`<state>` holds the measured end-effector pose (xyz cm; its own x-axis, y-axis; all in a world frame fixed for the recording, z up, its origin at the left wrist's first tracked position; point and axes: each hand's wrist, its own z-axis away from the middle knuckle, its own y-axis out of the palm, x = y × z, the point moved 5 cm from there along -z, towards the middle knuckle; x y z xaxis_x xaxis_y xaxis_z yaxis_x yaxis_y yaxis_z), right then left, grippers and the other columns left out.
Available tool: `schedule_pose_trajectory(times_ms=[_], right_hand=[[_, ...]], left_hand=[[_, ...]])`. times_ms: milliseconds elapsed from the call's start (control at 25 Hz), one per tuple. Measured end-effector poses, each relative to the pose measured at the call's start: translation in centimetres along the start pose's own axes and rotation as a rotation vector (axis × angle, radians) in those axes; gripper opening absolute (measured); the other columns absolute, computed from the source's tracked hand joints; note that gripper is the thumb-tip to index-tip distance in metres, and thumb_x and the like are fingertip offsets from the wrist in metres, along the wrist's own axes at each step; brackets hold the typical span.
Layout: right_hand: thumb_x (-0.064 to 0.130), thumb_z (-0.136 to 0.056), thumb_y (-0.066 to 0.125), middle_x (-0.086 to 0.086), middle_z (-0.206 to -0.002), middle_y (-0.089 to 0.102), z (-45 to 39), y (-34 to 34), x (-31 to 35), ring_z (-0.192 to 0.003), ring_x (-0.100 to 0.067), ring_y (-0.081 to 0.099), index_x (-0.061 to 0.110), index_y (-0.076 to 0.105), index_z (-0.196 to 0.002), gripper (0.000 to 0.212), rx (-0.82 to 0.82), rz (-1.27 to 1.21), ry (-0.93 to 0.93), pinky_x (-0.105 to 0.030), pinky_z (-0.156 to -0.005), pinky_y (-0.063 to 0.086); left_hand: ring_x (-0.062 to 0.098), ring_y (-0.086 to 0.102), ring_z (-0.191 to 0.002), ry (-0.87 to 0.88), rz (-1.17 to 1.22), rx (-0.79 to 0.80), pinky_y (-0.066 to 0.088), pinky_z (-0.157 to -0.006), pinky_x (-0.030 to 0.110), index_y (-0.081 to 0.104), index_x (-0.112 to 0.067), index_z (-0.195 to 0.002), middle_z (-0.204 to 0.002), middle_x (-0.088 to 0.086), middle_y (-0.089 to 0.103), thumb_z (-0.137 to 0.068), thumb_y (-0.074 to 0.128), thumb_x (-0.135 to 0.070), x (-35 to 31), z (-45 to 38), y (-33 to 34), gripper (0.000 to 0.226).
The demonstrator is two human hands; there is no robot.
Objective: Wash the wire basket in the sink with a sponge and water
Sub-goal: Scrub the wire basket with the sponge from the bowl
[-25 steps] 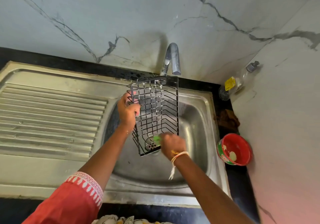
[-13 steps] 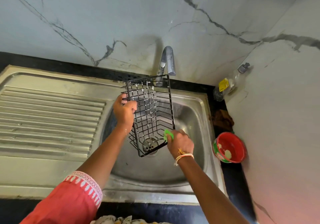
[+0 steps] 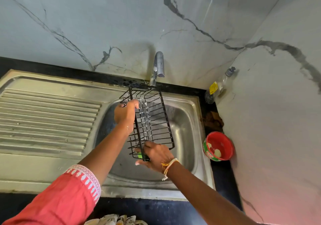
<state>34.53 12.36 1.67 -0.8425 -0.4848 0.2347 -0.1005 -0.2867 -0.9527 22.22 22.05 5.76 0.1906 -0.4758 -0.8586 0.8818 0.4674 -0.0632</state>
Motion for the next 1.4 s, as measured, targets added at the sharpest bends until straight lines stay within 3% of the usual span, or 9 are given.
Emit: schedule_pose_trajectory(times_ms=[360, 520, 640, 800, 920, 1000, 1120, 1240, 1400], right_hand=[[0.05, -0.097, 0.038, 0.001, -0.086, 0.068, -0.2, -3.6, 0.8, -0.073, -0.024, 0.067, 0.02, 0.068, -0.101, 0.043, -0.383, -0.048, -0.042, -0.032, -0.057, 0.05], [0.045, -0.094, 0.042, -0.004, -0.09, 0.071, -1.8, -5.2, 2.2, -0.078, -0.026, 0.066, 0.017, 0.069, -0.101, 0.039, -0.553, -0.203, 0.109, -0.032, -0.06, 0.05], [0.039, -0.093, 0.049, -0.007, -0.092, 0.071, -3.9, -5.5, 3.1, -0.081, -0.028, 0.066, 0.015, 0.069, -0.1, 0.032, -0.58, -0.308, 0.272, -0.034, -0.065, 0.051], [0.033, -0.095, 0.051, -0.011, -0.085, 0.071, -5.6, -6.1, 3.7, -0.078, -0.03, 0.066, 0.016, 0.07, -0.094, 0.026, -0.593, -0.57, 0.451, -0.033, -0.063, 0.047], [0.041, -0.099, 0.045, -0.016, -0.08, 0.069, -7.5, -7.3, 3.7, -0.075, -0.035, 0.065, 0.007, 0.063, -0.083, 0.041, -0.596, -0.595, 0.587, -0.031, -0.059, 0.04], [0.044, -0.099, 0.042, -0.015, -0.085, 0.069, -8.3, -7.5, 4.1, -0.08, -0.033, 0.064, 0.006, 0.061, -0.087, 0.045, -0.542, -0.596, 0.619, -0.03, -0.062, 0.039], [0.051, -0.094, 0.048, -0.01, -0.091, 0.063, -9.9, -7.6, 4.8, -0.085, -0.029, 0.061, 0.01, 0.054, -0.087, 0.042, -0.406, -0.798, 0.425, -0.031, -0.069, 0.042], [0.042, -0.095, 0.05, -0.012, -0.091, 0.058, -10.3, -8.2, 2.1, -0.075, -0.02, 0.054, 0.014, 0.055, -0.087, 0.03, -0.393, -1.111, 0.304, -0.033, -0.067, 0.046], [0.013, -0.095, 0.05, -0.017, -0.124, 0.056, -8.4, -5.7, -6.2, -0.104, -0.028, 0.059, 0.013, 0.063, -0.117, 0.026, -0.207, -0.386, 0.579, -0.035, -0.091, 0.051]], left_hand=[[0.018, 0.053, -0.09, 0.005, -0.222, 0.439, 0.053, -0.076, 0.044, 0.055, -0.034, -0.116, -0.106, -0.004, 0.053, -0.053, 0.069, -0.078, -1.1, 0.0, -1.6, 0.078], [0.012, 0.062, -0.056, -0.239, 0.278, 0.686, 0.048, -0.063, 0.035, 0.067, -0.021, -0.083, -0.073, -0.003, 0.062, -0.091, 0.05, -0.043, 4.2, 1.5, -3.4, 0.029], [0.013, 0.069, -0.07, -0.314, 0.517, 0.903, 0.053, -0.072, 0.044, 0.069, -0.021, -0.091, -0.075, -0.007, 0.071, -0.097, 0.027, -0.027, 6.7, 2.1, -4.2, 0.043], [0.025, 0.057, -0.12, -0.2, 0.352, 0.988, 0.031, -0.103, 0.067, 0.043, -0.031, -0.138, -0.125, -0.002, 0.061, -0.076, 0.067, -0.018, 7.5, 0.4, -5.5, 0.068], [0.005, 0.058, -0.109, -0.006, -0.177, 0.907, 0.049, -0.091, 0.033, 0.014, -0.027, -0.149, -0.131, -0.005, 0.05, -0.064, 0.074, -0.01, 9.6, 1.4, -5.0, 0.105], [-0.014, 0.056, -0.078, 0.082, -0.184, 0.696, 0.048, -0.068, 0.007, 0.039, -0.008, -0.121, -0.123, 0.0, 0.043, -0.047, 0.084, -0.018, 9.1, 2.2, -4.3, 0.088], [-0.006, 0.067, -0.08, 0.189, 0.051, 0.513, 0.054, -0.065, 0.014, 0.044, -0.015, -0.106, -0.115, 0.005, 0.056, -0.014, 0.089, -0.06, 7.4, 1.2, -3.4, 0.112], [0.033, 0.062, -0.099, 0.146, 0.165, 0.427, 0.055, -0.075, 0.048, 0.043, -0.02, -0.124, -0.108, 0.01, 0.06, -0.055, 0.076, -0.019, 6.0, -1.1, -4.0, 0.076], [0.024, 0.053, -0.089, 0.066, 0.218, 0.441, 0.046, -0.076, 0.044, 0.049, -0.027, -0.112, -0.101, 0.013, 0.055, -0.044, 0.046, -0.005, 5.2, -2.8, -4.6, 0.072]])
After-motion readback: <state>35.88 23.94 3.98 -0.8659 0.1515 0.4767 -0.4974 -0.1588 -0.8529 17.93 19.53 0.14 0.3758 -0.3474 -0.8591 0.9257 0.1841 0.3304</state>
